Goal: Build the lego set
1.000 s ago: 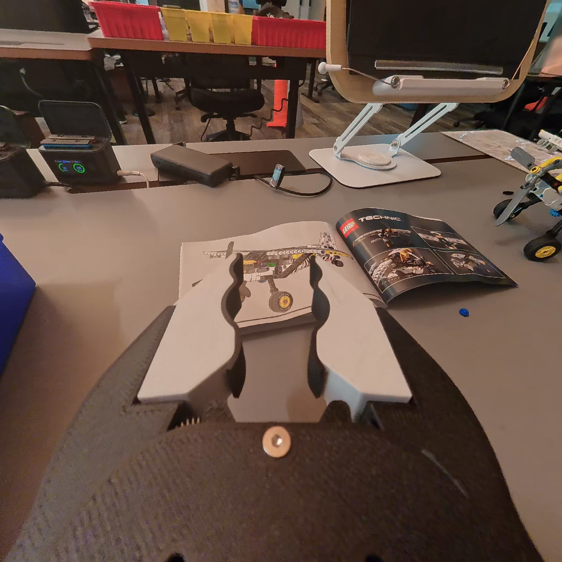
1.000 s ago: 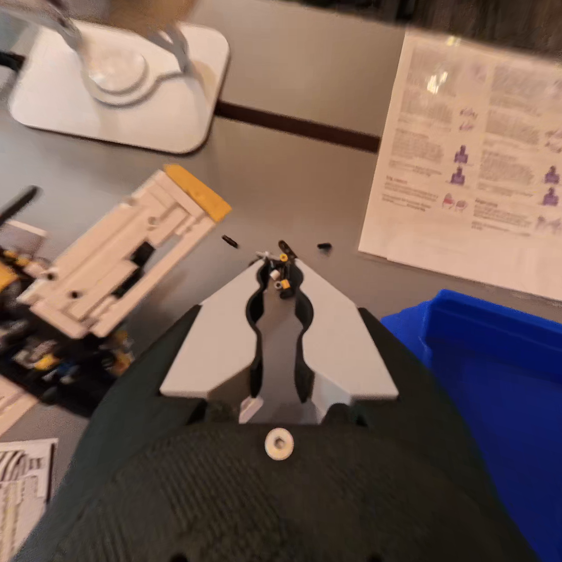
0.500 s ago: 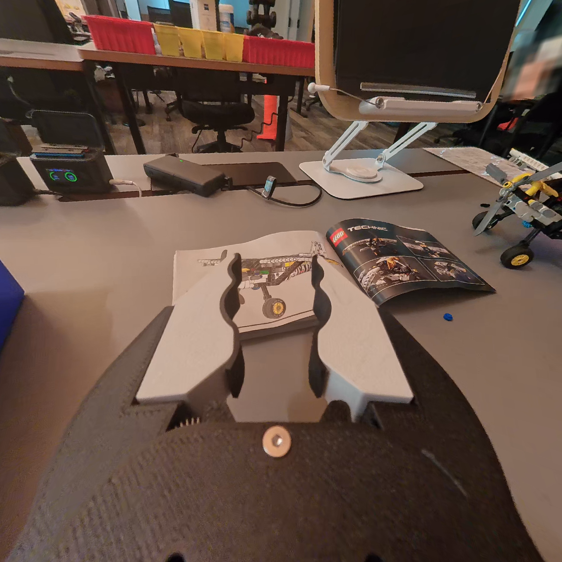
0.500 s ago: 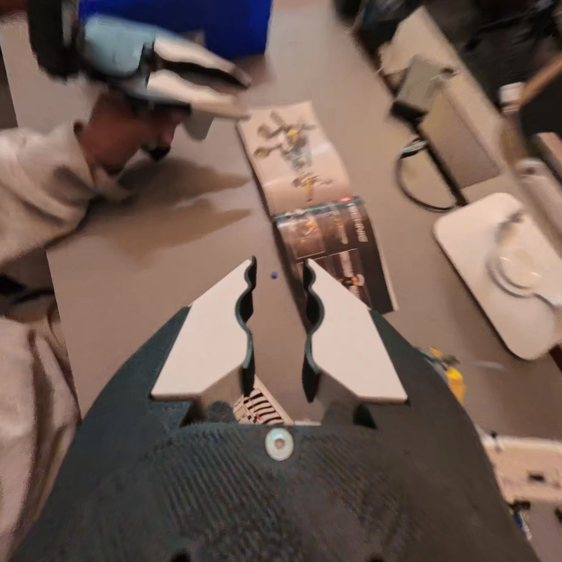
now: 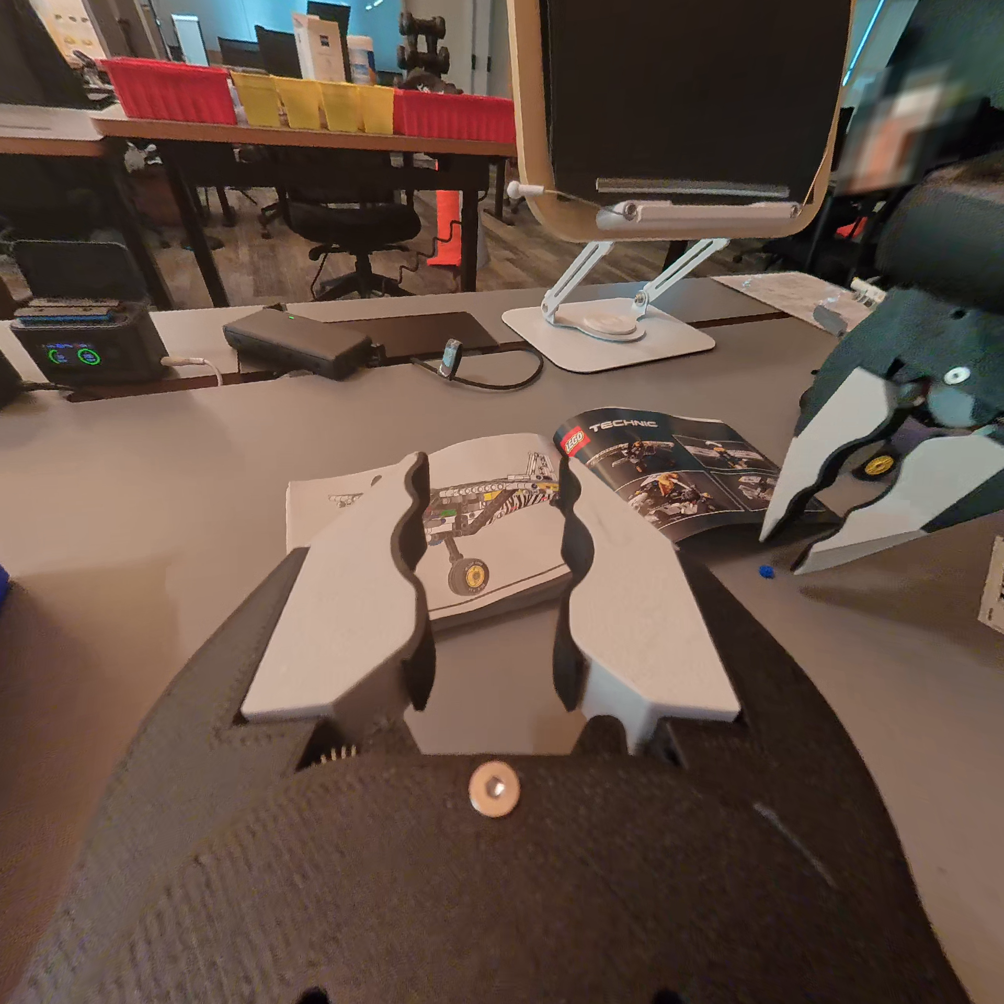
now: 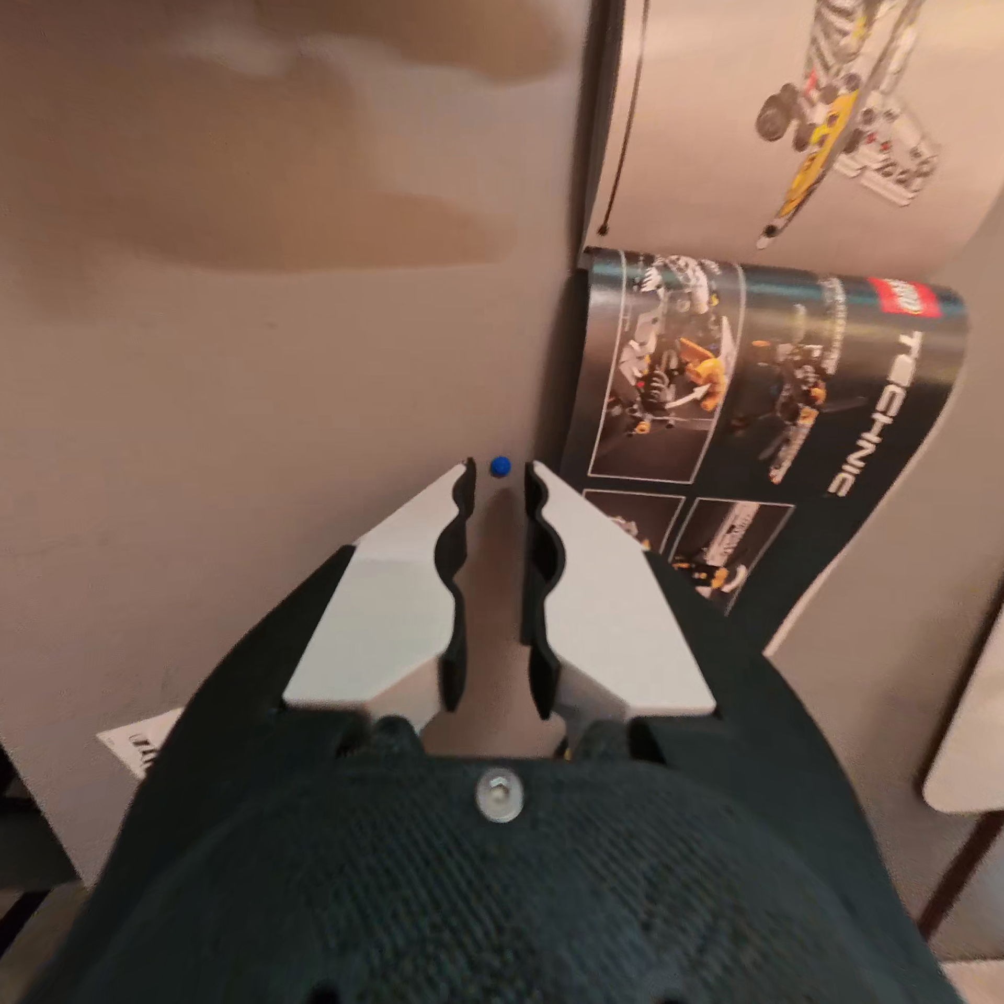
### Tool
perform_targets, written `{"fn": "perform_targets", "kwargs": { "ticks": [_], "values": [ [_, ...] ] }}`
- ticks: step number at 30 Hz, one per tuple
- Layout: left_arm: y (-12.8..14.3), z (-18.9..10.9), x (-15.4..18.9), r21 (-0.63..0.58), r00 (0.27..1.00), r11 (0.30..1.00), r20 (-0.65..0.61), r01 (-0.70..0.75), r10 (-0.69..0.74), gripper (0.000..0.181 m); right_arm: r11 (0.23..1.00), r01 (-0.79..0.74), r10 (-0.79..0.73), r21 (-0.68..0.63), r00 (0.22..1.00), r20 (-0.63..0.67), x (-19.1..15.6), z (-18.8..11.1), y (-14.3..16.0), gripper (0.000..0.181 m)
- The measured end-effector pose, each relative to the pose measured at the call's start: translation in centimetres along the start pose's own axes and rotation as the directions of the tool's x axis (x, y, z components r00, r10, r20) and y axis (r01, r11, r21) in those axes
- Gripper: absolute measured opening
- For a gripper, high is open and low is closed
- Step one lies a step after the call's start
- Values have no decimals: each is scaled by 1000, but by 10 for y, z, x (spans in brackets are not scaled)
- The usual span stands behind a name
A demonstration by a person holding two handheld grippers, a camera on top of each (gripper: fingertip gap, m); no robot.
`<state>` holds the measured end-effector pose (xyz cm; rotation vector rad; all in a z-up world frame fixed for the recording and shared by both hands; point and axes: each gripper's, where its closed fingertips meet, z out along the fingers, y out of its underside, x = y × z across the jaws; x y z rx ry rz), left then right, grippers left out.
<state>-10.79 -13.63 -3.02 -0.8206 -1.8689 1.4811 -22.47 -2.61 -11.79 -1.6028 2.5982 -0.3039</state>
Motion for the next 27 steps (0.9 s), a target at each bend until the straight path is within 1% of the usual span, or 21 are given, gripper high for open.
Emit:
{"fn": "perform_targets", "kwargs": {
  "ticks": [6,10,12,15,17,19,20,22,23,25,27],
  "values": [
    [-3,0,2,10,999,999,-25,33,-33,48,997,8,-6,-73,1000,26,5,12,8,15],
    [-4,-1,0,15,999,999,-28,47,-47,48,995,24,-19,-99,999,50,2,19,11,12],
    [-4,-1,0,17,998,998,-31,57,-56,48,995,24,-19,-98,998,52,2,19,8,6],
    [-3,-1,-1,14,998,998,-29,59,-59,48,995,37,-31,-93,997,66,-2,17,6,6],
    [-3,-1,-1,14,998,998,-29,59,-58,48,998,32,-29,-62,998,50,-3,9,2,6],
    [-3,-1,-1,12,998,998,-31,61,-61,48,1000,21,-21,2,1000,6,1,-11,-4,6],
    [-2,-1,-1,10,998,998,-33,63,-62,48,999,6,-5,49,1000,-27,5,-26,-8,6],
    [-1,0,0,6,997,998,-34,63,-62,48,986,-45,62,161,992,-108,21,-68,-8,6],
    [-1,0,0,4,998,998,-35,62,-61,48,974,-73,108,216,982,-154,32,-91,-2,5],
    [0,1,1,-2,998,998,-36,57,-57,48,939,-139,224,315,941,-253,59,-139,24,6],
    [2,2,1,-10,998,999,-35,52,-52,48,895,-222,361,387,869,-338,86,-180,67,6]
  ]
}}
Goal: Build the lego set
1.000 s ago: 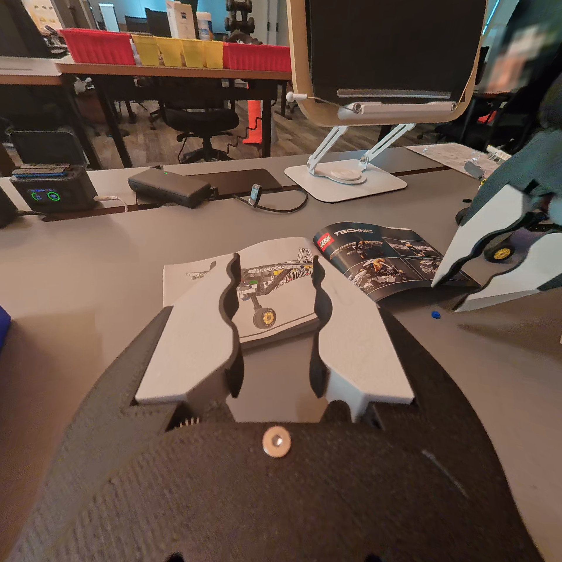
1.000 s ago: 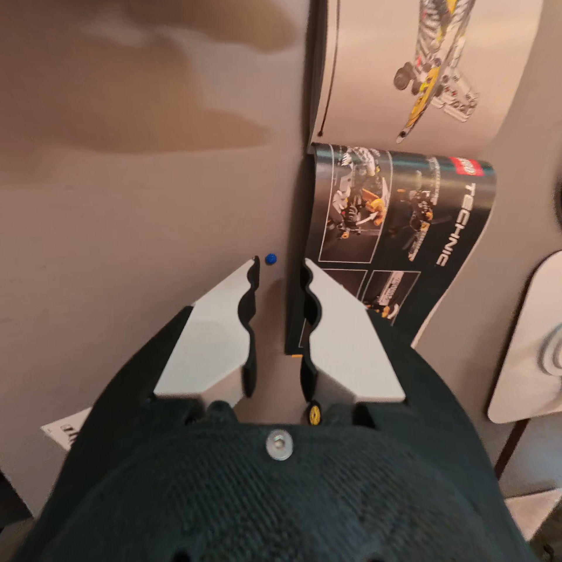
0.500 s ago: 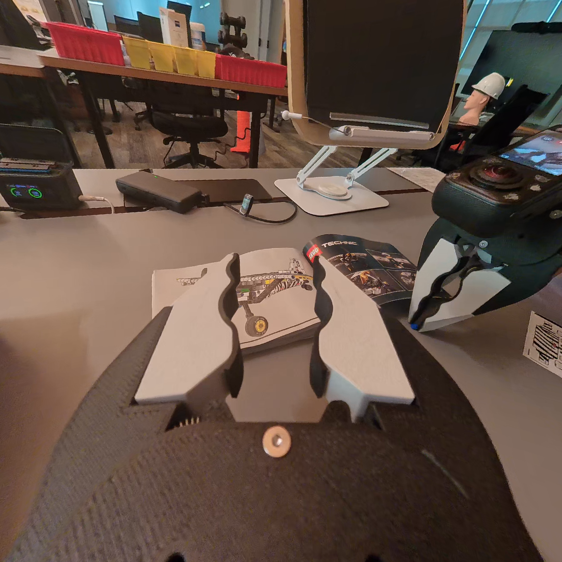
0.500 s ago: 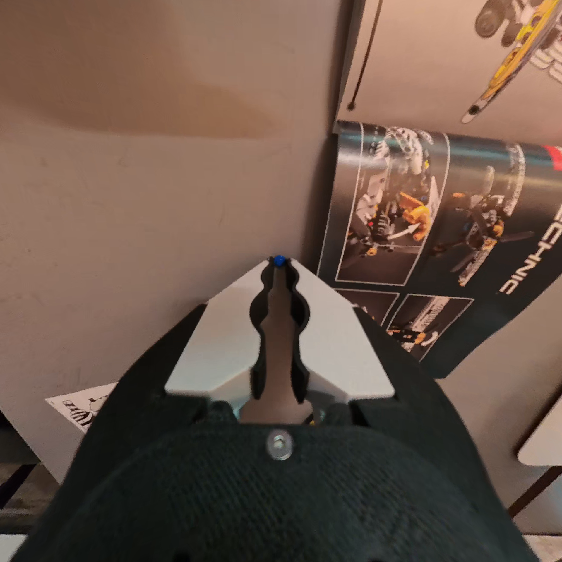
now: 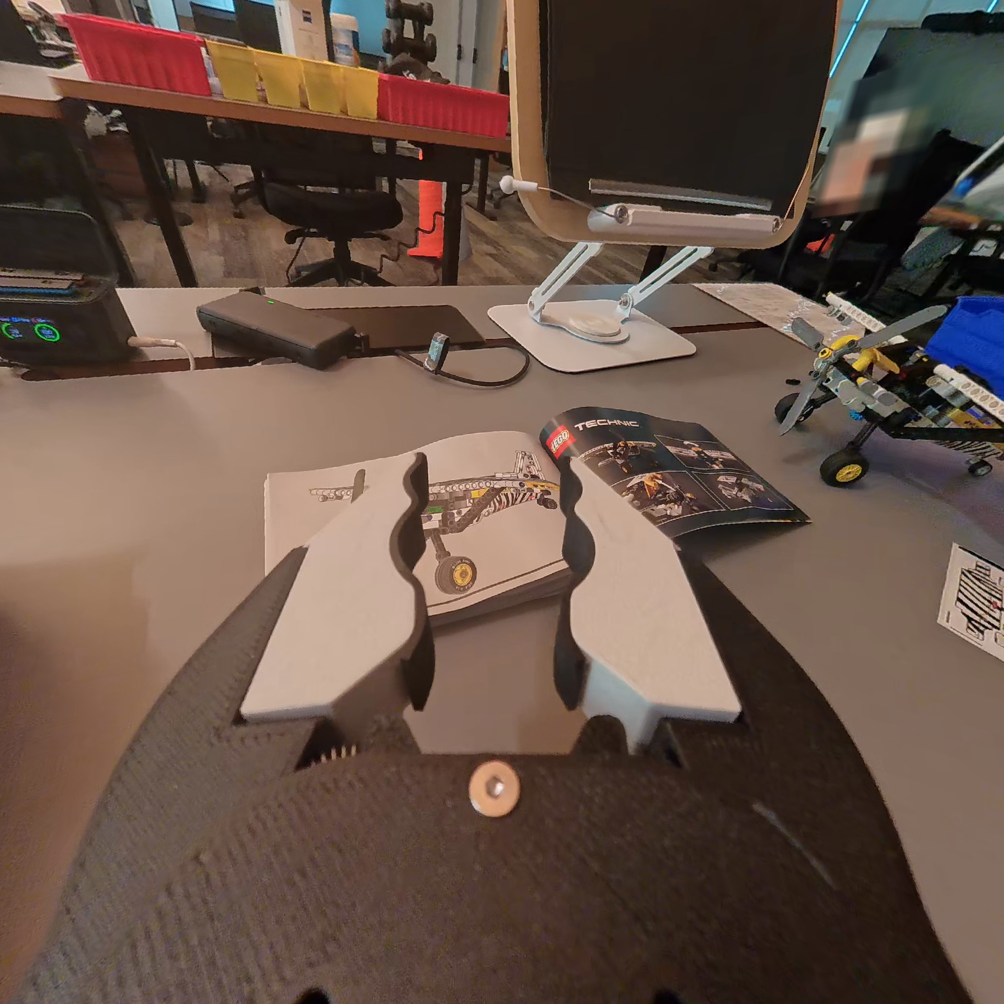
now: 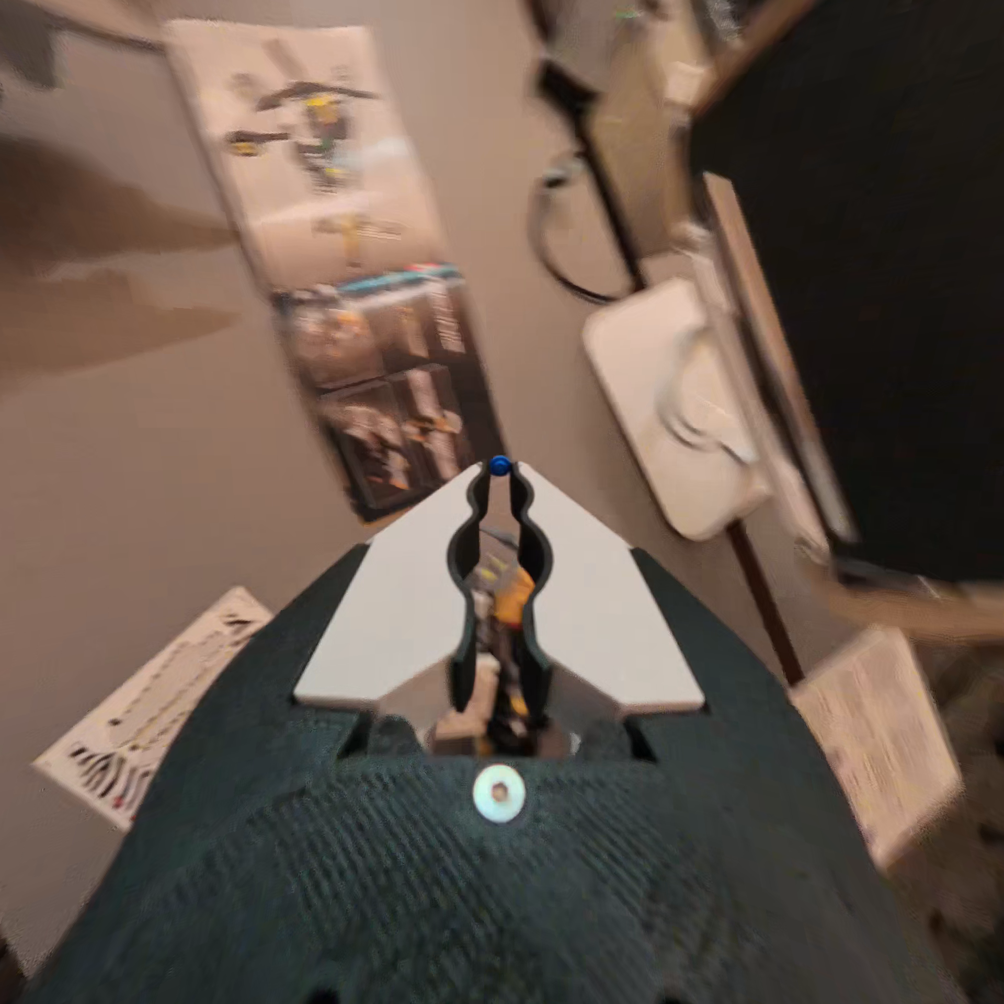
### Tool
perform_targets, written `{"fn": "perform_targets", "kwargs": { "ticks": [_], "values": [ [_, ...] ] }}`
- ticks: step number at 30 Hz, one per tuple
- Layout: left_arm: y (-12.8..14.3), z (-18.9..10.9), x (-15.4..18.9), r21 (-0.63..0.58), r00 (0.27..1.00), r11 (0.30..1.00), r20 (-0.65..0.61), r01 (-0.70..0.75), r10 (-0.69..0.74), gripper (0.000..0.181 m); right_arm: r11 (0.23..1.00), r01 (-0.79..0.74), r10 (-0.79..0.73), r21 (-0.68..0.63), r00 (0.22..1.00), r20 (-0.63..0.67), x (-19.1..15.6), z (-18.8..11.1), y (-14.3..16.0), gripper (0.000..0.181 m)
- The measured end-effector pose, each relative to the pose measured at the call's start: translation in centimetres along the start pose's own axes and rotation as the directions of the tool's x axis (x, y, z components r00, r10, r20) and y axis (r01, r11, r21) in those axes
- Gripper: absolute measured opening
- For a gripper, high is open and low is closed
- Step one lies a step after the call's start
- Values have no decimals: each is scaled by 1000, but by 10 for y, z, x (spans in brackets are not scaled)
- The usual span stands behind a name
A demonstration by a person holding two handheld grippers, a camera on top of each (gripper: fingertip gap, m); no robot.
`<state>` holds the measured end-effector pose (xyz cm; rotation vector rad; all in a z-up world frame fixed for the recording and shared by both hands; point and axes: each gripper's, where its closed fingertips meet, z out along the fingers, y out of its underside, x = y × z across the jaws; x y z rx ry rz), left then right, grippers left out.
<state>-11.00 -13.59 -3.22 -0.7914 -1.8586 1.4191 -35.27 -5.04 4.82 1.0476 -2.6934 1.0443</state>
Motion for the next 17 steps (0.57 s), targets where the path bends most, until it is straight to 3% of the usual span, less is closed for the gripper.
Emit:
{"fn": "perform_targets", "kwargs": {
  "ticks": [2,4,6,9,12,17],
  "values": [
    [2,1,0,-8,1000,1000,1,-5,5,48,994,-111,107,-22,982,-154,54,-26,39,6],
    [4,2,1,-15,1000,1000,3,-10,10,48,957,-253,210,-145,942,-260,91,-34,105,6],
    [6,3,1,-25,1000,1000,5,-15,15,48,866,-407,328,-291,901,-285,98,-24,174,6],
    [9,3,-1,-34,1000,999,12,-16,17,48,762,-500,397,-412,863,-312,94,-1,241,6],
    [10,3,-2,-37,1000,999,9,-5,6,48,739,-502,385,-450,862,-329,97,19,269,6],
    [17,7,1,-74,1000,997,-4,-15,15,49,723,-546,460,-424,838,-294,103,40,277,19]
  ]
}}
